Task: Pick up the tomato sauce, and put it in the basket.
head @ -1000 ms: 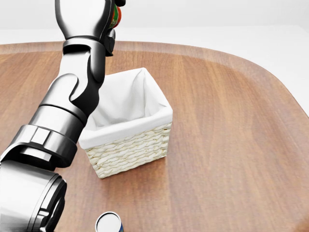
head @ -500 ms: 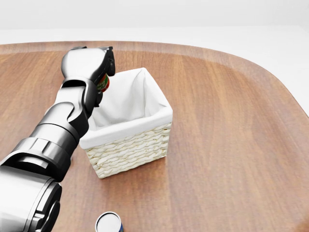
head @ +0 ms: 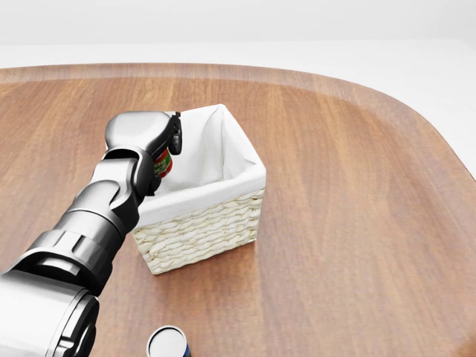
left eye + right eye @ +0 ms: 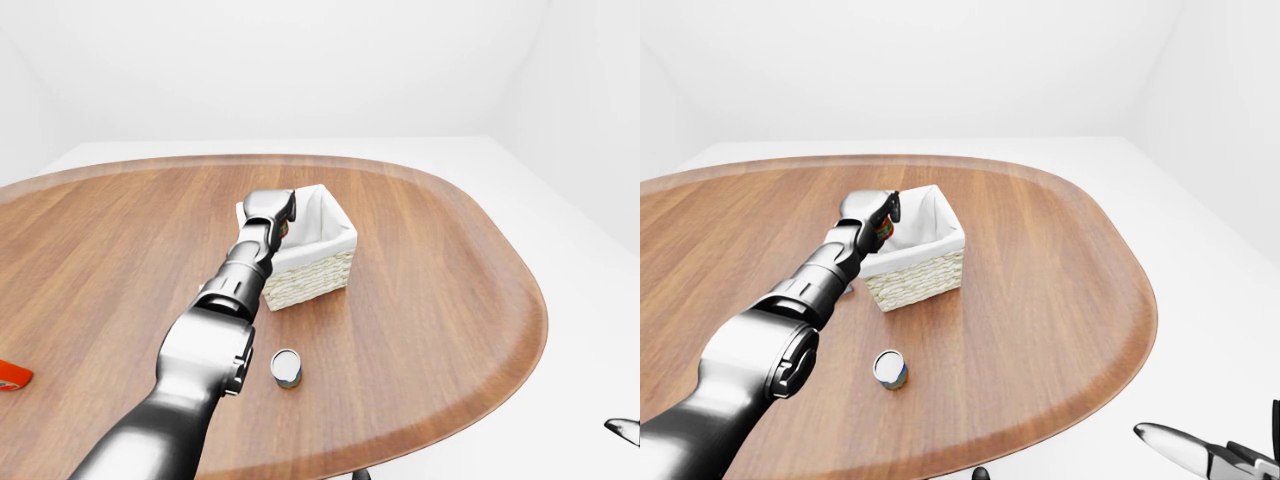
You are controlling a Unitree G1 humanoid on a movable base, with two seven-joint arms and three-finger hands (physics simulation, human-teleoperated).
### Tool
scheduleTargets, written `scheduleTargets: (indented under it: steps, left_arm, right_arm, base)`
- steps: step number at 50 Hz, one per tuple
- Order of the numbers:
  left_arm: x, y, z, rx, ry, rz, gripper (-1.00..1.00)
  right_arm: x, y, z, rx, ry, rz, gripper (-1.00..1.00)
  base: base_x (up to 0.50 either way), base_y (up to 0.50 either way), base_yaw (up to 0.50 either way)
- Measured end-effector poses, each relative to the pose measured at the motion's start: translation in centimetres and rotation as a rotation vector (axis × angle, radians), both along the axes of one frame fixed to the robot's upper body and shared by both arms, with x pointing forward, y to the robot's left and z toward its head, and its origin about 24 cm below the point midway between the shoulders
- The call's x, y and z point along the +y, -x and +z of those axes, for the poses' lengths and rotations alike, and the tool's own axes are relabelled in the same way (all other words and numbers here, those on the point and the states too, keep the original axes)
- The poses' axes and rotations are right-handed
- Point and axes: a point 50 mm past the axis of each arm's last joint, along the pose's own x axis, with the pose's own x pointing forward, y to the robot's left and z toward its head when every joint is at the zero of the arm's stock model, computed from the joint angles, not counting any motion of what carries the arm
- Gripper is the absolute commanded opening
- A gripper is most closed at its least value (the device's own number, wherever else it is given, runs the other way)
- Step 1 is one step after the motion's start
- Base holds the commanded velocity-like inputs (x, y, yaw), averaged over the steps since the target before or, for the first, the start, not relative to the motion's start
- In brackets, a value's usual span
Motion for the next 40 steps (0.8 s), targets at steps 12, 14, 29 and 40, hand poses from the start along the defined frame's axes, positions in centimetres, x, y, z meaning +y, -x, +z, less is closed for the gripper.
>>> scheduleTargets:
  steps: [12, 14, 29, 40]
  left_arm:
    - [0.2, 0.0, -0.2, 0.005, 0.000, 0.004, -1.00]
    - [0.2, 0.0, -0.2, 0.004, 0.001, 0.004, -1.00]
    - [0.1, 0.0, 0.2, -0.031, 0.009, -0.002, 1.00]
    - [0.0, -0.1, 0.8, -0.072, 0.019, -0.007, 1.00]
  right_arm:
    - [0.0, -0.1, -0.1, 0.001, 0.000, 0.000, 1.00]
    - [0.0, -0.1, -0.1, 0.001, 0.000, 0.000, 1.00]
    - [0.0, -0.1, -0.1, 0.002, 0.000, 0.000, 1.00]
    - [0.0, -0.1, 0.0, 0.002, 0.001, 0.000, 1.00]
  base:
    - [0.00, 0.00, 0.00]
    - [0.00, 0.00, 0.00]
    - [0.00, 0.00, 0.00]
    - [0.00, 0.00, 0.00]
